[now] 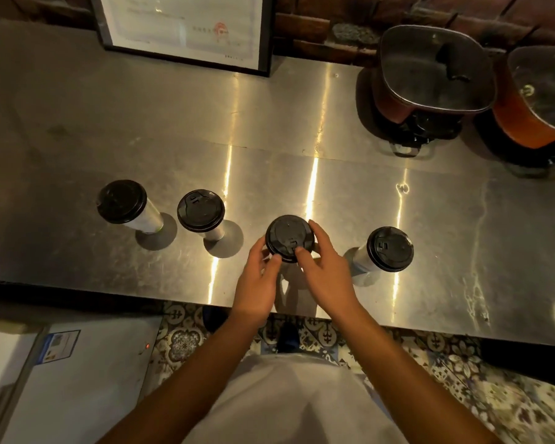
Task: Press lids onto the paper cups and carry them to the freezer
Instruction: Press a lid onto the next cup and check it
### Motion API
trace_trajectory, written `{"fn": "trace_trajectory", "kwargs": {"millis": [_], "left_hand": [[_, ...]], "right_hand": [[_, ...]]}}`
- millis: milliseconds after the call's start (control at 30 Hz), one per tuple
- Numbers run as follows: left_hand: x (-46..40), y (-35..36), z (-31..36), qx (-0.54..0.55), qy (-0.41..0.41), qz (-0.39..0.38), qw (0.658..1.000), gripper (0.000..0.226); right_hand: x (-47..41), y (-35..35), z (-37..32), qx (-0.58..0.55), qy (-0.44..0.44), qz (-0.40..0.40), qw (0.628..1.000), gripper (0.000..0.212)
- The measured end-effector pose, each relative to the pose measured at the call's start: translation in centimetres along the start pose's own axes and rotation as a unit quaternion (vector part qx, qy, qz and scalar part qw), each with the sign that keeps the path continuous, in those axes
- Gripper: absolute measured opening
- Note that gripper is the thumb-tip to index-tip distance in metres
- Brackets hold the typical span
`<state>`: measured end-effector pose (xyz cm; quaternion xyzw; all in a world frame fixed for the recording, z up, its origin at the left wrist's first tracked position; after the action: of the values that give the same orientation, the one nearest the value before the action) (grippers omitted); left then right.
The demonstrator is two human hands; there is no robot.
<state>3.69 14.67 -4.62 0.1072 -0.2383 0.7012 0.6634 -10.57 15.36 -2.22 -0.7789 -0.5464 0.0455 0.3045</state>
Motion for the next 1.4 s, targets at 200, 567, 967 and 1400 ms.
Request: {"fn": "trace_trajectory", "kwargs": {"millis": [200,567,967,1400], "left_hand": [[0.8,0.9,-1.9,-0.042,0.002,0.008,0.999,0.026],[0.5,1.1,-2.0,-0.076,-0.006,0.0,0.997,0.023],[-0.1,0.0,-2.8,-0.006,-0.046,-0.007,0.999,0.025],[-0.5,-0.6,-2.5,0.032,-0.082,-0.016,0.996,0.021]], "right_hand": [[2.9,-1.4,2.1,0.029,0.021,0.016,0.999,0.054],[-2.2,0.1,0.7,0.035,-0.043,0.042,0.998,0.038],[-2.3,3.8,0.7,0.212,-0.129,-0.001,0.969,0.038],[-3.2,4.9,0.1,0.264,-0.122,0.075,0.954,0.037]]}}
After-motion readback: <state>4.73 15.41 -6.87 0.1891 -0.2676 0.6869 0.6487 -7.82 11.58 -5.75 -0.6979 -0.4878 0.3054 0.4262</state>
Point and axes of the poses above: each hand's wrist, its own x-axis away from the middle knuckle, its own y-axis out of the palm, z = x × y, the point moved 4 cm from there along -x, towards the middle knuckle, and after that the axes turned 10 degrees about z, right-handed, at the moved point
